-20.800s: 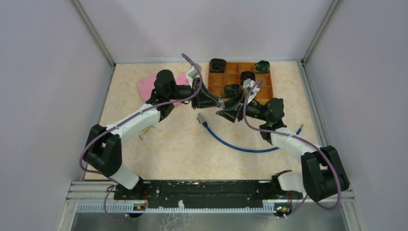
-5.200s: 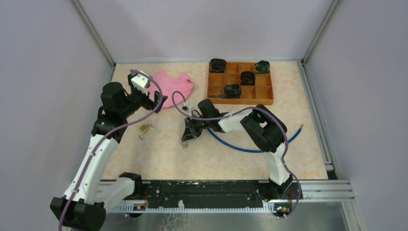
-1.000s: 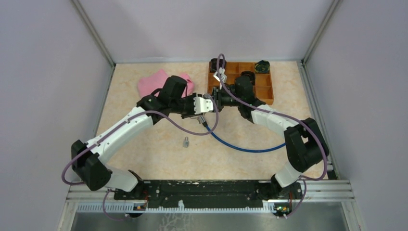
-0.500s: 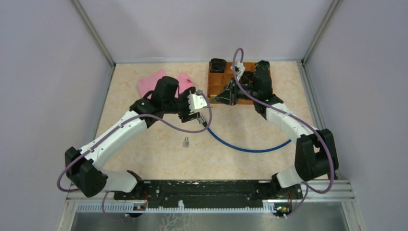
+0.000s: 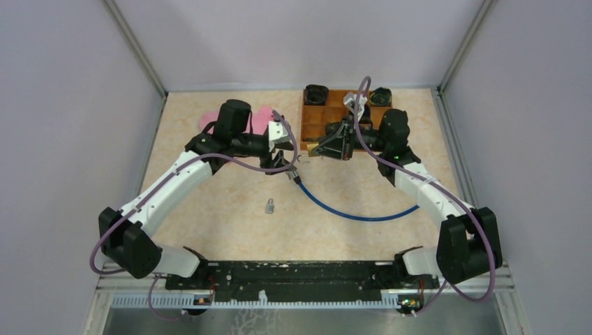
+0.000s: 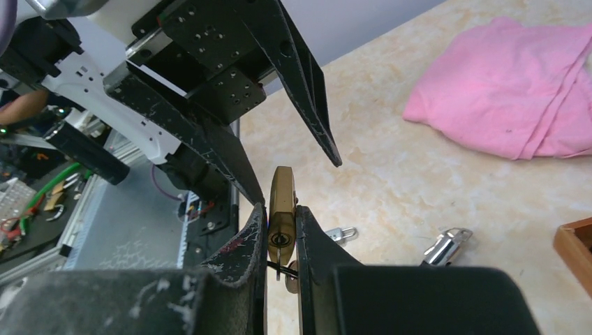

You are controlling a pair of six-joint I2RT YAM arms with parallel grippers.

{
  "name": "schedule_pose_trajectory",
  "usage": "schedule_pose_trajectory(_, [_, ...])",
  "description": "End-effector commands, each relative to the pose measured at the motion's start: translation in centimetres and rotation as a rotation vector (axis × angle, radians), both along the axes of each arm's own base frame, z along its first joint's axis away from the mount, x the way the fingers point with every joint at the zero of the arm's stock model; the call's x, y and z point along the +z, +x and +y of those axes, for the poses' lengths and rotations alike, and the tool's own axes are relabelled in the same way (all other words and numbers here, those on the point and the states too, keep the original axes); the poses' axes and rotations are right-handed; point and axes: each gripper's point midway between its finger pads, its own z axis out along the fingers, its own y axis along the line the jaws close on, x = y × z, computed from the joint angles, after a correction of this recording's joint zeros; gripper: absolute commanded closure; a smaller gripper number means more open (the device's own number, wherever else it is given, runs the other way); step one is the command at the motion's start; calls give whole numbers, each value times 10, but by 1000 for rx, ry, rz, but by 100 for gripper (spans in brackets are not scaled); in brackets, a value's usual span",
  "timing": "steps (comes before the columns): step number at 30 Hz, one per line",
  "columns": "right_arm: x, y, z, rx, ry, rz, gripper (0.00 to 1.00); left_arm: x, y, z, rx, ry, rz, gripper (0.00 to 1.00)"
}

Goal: Lock with the key
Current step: Pick up the lock from the center of the board, then lock the lock.

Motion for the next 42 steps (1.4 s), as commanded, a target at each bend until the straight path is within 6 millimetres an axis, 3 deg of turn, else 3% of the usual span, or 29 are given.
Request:
schedule_pose_trajectory(1, [26,-9,-1,36,69,-68,100,28,-18,-17,-112,-108,28,35])
schedule_pose_trajectory(14, [22,-7,1,42,95,-9,100,26,-12,-28,-117,-135,58,63])
schedule_pose_trajectory(22, [15,-5,1,32,93,7,100,26,-15,-31,-130,-147,75,75])
schedule_pose_trajectory(28, [13,-1,1,3,87,27,100,22,-14,-29,-113,-126,67,100])
schedule_pose_trajectory(29, [12,4,0,-24,72,36,94,20,-13,-27,-101,-115,69,100])
schedule_pose_trajectory(32, [3,23,-6,-121,-40,-16,54,17,-8,-21,-34,-85,92,100])
schedule_pose_trajectory(34, [6,29,-12,-154,-112,-101,40,15,-7,-18,-2,-63,129,100])
schedule_pose_trajectory(38, [17,30,-23,-177,-203,-321,25,12,-13,-13,33,-26,228,100])
schedule_pose_trajectory(42, [16,13,-20,-94,-201,-352,23,12,-26,-14,13,-41,307,100])
